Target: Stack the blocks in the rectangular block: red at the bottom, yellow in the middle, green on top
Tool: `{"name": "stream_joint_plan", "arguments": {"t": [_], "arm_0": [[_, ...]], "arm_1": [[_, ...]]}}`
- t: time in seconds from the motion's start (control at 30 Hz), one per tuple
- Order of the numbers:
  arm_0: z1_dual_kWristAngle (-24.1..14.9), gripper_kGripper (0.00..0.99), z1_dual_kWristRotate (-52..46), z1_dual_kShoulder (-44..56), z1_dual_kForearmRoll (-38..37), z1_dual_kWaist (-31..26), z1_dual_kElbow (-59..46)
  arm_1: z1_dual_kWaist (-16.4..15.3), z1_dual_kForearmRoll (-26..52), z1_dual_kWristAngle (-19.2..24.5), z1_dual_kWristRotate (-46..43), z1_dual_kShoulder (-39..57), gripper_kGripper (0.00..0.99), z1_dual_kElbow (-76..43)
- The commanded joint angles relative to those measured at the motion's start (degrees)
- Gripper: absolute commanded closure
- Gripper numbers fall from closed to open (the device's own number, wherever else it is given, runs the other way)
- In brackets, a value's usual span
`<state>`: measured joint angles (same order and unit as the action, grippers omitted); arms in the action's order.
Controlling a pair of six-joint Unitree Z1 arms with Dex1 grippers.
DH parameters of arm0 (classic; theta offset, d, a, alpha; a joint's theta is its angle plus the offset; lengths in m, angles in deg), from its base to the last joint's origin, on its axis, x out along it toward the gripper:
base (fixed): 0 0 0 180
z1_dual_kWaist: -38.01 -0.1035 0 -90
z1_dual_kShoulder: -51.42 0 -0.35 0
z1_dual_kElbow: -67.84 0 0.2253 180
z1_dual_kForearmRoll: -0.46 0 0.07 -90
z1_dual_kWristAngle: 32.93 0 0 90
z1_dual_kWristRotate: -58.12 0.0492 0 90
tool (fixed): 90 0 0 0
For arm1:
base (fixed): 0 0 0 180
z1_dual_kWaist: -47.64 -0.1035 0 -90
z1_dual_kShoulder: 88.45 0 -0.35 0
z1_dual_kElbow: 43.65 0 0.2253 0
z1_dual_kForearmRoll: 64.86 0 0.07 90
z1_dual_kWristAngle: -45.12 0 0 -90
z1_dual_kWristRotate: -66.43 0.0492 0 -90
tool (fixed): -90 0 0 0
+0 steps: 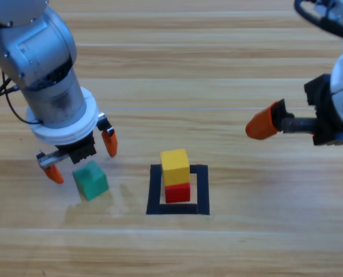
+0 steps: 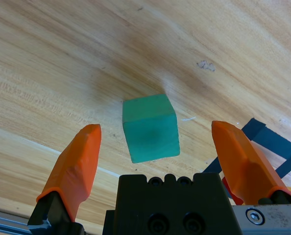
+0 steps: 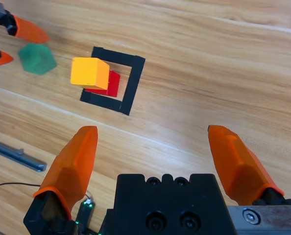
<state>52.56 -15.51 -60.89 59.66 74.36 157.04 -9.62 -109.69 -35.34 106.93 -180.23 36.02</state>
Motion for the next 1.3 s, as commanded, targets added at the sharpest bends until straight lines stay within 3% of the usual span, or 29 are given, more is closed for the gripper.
{"name": "stream_joint_plan", "arguments": {"t": [0.03,0.37,0.47,0.8,0.87,1.0,1.13,1.3], "arm_0": [[0.4,0.027,-0.6,-3.9,-1.8,1.6,-1.3],[0.5,0.034,-1.6,-5.3,-6.1,2.3,-5.3],[0.6,0.094,-1.6,-5.6,-6.4,2.3,-5.6],[0.5,0.481,-0.8,-5.6,-7.0,2.4,-7.0],[0.0,0.645,1.6,-5.5,-5.8,2.4,-5.3],[-0.5,0.878,8.2,-4.6,-1.0,2.4,-0.1],[-0.9,0.946,19.2,-4.8,6.3,2.2,10.1],[-1.6,0.955,33.0,-7.1,18.5,2.1,27.6]], "arm_1": [[1.5,0.6,-3.0,-3.4,-6.9,0.000,1.1],[1.5,0.7,-4.2,-6.9,-7.3,0.000,1.8],[1.5,1.3,-3.4,-7.6,-6.7,0.000,0.7],[1.5,4.3,-0.8,-7.5,-4.3,0.000,-2.9],[1.5,4.3,-0.7,-7.3,-3.8,0.000,-2.9],[1.5,4.3,0.2,-7.4,-3.1,0.000,-2.8],[1.5,4.3,0.2,-7.4,-3.1,0.000,-3.1],[1.5,4.2,-0.1,-7.5,-3.2,0.000,-3.0]]}}
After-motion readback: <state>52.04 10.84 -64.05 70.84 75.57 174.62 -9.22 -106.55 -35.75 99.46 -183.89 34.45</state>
